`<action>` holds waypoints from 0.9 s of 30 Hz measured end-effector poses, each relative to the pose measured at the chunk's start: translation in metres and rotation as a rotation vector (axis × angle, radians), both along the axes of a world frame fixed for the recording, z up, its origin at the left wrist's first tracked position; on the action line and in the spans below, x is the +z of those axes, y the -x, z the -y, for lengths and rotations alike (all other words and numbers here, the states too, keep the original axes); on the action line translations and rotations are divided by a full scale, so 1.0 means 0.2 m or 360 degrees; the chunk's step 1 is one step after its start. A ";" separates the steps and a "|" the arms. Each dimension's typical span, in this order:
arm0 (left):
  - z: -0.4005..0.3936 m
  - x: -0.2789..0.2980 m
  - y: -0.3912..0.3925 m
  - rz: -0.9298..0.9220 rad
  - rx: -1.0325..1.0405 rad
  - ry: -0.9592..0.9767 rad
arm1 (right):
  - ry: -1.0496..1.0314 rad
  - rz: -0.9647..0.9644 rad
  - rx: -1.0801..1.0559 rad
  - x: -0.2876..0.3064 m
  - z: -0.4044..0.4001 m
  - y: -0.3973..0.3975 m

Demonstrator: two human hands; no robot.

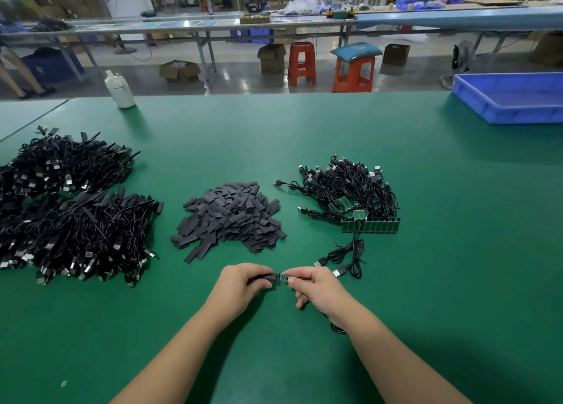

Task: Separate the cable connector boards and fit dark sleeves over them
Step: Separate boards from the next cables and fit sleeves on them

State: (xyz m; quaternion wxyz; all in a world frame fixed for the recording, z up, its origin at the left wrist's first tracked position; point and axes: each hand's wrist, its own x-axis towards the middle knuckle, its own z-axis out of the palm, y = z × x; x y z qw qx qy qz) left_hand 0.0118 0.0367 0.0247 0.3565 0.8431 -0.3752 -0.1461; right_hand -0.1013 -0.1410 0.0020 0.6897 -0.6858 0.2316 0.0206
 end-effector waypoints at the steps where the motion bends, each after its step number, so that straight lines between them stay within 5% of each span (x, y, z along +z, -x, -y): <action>1: 0.00 0.00 0.00 -0.0028 0.0024 0.0007 | -0.0001 0.0003 0.0001 0.00 0.00 0.00; 15: 0.00 -0.01 0.05 -0.0303 0.0155 0.0106 | 0.0082 0.0001 0.0052 0.00 -0.02 0.00; 23: -0.01 0.04 0.01 0.0316 -0.0251 -0.0075 | 0.0139 -0.0001 0.0089 0.01 -0.02 0.00; 27: 0.00 0.06 0.01 0.0390 -0.0289 -0.0093 | 0.0094 0.0026 0.0051 0.00 -0.02 0.01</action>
